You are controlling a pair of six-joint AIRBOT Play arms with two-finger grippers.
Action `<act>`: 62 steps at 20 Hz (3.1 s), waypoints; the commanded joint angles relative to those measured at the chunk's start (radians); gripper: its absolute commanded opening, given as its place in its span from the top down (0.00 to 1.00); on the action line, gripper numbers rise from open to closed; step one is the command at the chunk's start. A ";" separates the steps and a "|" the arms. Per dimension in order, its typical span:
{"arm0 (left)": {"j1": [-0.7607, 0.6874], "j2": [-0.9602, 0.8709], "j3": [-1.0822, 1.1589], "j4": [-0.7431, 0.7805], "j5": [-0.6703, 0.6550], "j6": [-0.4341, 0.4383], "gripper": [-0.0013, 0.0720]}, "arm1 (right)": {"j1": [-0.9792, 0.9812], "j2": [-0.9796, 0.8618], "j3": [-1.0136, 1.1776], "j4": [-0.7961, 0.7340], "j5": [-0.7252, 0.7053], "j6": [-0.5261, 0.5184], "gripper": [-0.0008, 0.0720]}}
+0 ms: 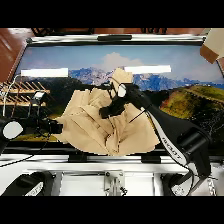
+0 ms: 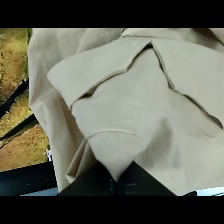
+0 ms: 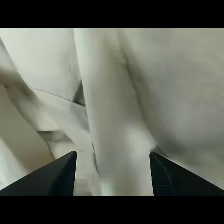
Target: Fold the shirts.
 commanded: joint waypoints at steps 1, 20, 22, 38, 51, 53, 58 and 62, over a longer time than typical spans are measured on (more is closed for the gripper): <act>-0.001 -0.004 0.000 -0.009 0.047 0.000 0.91 | 0.032 -0.052 0.003 -0.003 -0.066 0.047 0.62; 0.116 -0.041 0.710 -0.020 0.004 0.250 0.91 | -0.043 0.695 0.114 -0.506 0.218 0.260 0.89; 0.113 -0.064 0.515 -0.040 -0.219 0.226 0.91 | 0.007 0.760 -0.163 -0.514 0.137 0.329 0.89; -0.075 -0.038 -0.135 -0.173 0.035 0.300 0.91 | 0.119 0.640 -0.255 -0.573 0.166 0.270 0.30; -0.074 -0.037 -0.135 -0.173 0.068 0.299 0.91 | 0.357 0.276 -0.251 -0.703 0.198 0.270 0.09; -0.074 -0.037 -0.135 -0.173 0.068 0.297 0.91 | 0.357 0.236 -0.251 -0.752 0.196 0.288 0.09; -0.074 -0.037 -0.135 -0.173 0.070 0.297 0.91 | 0.357 0.188 -0.250 -0.882 0.178 0.389 0.81; -0.073 -0.039 -0.130 -0.069 0.106 0.296 0.91 | 0.357 0.314 -0.209 -0.976 0.202 0.367 0.89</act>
